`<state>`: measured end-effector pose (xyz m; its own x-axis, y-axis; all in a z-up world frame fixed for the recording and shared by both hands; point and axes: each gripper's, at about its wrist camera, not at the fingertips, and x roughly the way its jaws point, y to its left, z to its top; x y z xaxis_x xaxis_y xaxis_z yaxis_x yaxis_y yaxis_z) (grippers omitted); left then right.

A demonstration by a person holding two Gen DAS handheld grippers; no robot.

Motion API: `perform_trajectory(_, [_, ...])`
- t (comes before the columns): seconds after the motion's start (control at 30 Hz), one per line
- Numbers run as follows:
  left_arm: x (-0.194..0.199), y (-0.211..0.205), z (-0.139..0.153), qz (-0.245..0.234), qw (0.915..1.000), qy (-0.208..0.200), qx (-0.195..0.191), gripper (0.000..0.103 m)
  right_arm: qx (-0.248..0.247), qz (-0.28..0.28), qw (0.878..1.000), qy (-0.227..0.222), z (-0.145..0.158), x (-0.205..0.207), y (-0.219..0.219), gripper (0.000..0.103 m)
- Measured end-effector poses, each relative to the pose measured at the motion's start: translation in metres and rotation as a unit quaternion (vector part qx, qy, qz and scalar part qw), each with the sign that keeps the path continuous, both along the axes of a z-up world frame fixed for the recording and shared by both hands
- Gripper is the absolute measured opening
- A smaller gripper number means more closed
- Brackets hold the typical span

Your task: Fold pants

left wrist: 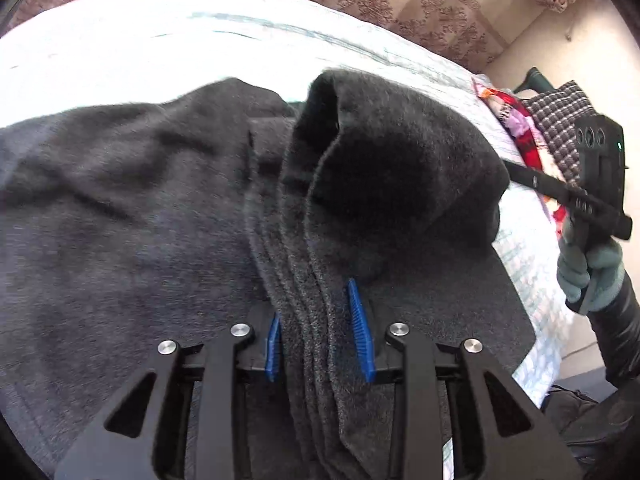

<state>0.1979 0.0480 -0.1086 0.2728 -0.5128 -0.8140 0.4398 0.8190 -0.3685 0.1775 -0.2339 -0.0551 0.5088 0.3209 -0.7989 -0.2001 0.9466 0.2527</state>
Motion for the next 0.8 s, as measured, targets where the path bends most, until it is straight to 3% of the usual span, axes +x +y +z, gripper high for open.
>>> perform_trajectory(0.2, [-0.013, -0.002, 0.047, 0.045, 0.995, -0.061, 0.065, 0.034, -0.014, 0.051, 0.999, -0.009, -0.002, -0.015, 0.009, 0.04])
perform_trajectory(0.33, [-0.026, -0.033, 0.068, -0.006, 0.9961, -0.078, 0.042, 0.034, -0.044, 0.114, 0.993, -0.006, 0.001, -0.005, 0.011, 0.04])
perform_trajectory(0.47, [-0.03, -0.073, 0.051, -0.051, 0.9964, -0.056, 0.04, 0.034, -0.098, 0.185, 0.978, 0.001, 0.001, 0.014, 0.02, 0.045])
perform_trajectory(0.6, [-0.028, -0.082, 0.015, -0.041, 0.9974, -0.023, 0.054, 0.034, -0.064, 0.204, 0.976, 0.038, -0.008, 0.028, 0.009, 0.046])
perform_trajectory(0.67, [-0.028, -0.081, 0.008, -0.039, 0.9978, -0.027, 0.046, 0.034, -0.048, 0.201, 0.977, 0.045, -0.008, 0.026, 0.003, 0.041])
perform_trajectory(0.7, [-0.029, -0.08, 0.007, -0.036, 0.9982, -0.026, 0.04, 0.034, -0.039, 0.202, 0.977, 0.053, -0.009, 0.024, 0.001, 0.03])
perform_trajectory(0.8, [-0.025, -0.071, 0.0, -0.028, 0.9993, -0.017, 0.02, 0.034, -0.029, 0.194, 0.979, 0.056, -0.013, 0.013, -0.004, 0.017])
